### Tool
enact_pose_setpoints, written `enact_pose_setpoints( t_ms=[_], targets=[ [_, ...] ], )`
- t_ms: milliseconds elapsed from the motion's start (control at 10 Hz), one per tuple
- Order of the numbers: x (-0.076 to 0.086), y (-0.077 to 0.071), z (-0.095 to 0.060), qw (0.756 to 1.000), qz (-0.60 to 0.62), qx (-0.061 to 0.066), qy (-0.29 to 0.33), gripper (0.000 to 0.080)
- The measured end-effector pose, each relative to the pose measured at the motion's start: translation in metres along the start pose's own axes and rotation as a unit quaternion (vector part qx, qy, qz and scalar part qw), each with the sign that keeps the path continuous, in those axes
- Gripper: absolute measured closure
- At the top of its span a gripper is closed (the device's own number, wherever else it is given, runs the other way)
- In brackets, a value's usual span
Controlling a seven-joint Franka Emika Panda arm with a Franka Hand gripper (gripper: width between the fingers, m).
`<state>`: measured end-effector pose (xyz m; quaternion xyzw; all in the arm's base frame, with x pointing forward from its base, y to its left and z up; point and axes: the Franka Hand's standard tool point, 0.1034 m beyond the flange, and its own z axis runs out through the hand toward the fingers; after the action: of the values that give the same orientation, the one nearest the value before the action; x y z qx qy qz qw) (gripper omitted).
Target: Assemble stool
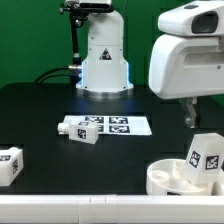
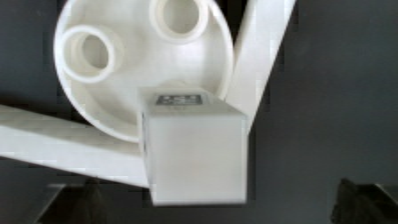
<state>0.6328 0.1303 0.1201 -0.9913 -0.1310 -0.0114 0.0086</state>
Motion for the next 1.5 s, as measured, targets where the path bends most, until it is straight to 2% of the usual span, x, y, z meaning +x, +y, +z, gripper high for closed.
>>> enact_pose_setpoints(
  t_ms=[200, 300, 700, 800, 900, 1000, 1200, 1300, 1400, 1500],
  targets=[
    [-0.004, 0.008, 0.008, 0.993, -0.119, 0.002, -0.013, 0.0151],
    [0.0, 0.006, 0.011, 0.99, -0.141, -0.002, -0.017, 0.0151],
    [-0.001, 0.009, 0.012, 0.969, -0.248, -0.001, -0.018, 0.0151],
    [0.001, 0.009, 0.012, 0.939, -0.344, -0.012, -0.019, 0.0151],
    [0.006, 0.006, 0.011, 0.9, -0.434, -0.032, -0.012, 0.0151],
    [0.004, 0.005, 0.013, 0.884, -0.466, -0.037, -0.017, 0.0151],
    [0.003, 0.01, 0.014, 0.859, -0.51, -0.037, -0.02, 0.0151],
    [0.004, 0.01, 0.014, 0.832, -0.553, -0.041, -0.021, 0.0151],
    [0.008, 0.006, 0.016, 0.794, -0.605, -0.063, -0.008, 0.0151],
    [0.005, 0.006, 0.021, 0.761, -0.645, -0.068, -0.01, 0.0151]
  ],
)
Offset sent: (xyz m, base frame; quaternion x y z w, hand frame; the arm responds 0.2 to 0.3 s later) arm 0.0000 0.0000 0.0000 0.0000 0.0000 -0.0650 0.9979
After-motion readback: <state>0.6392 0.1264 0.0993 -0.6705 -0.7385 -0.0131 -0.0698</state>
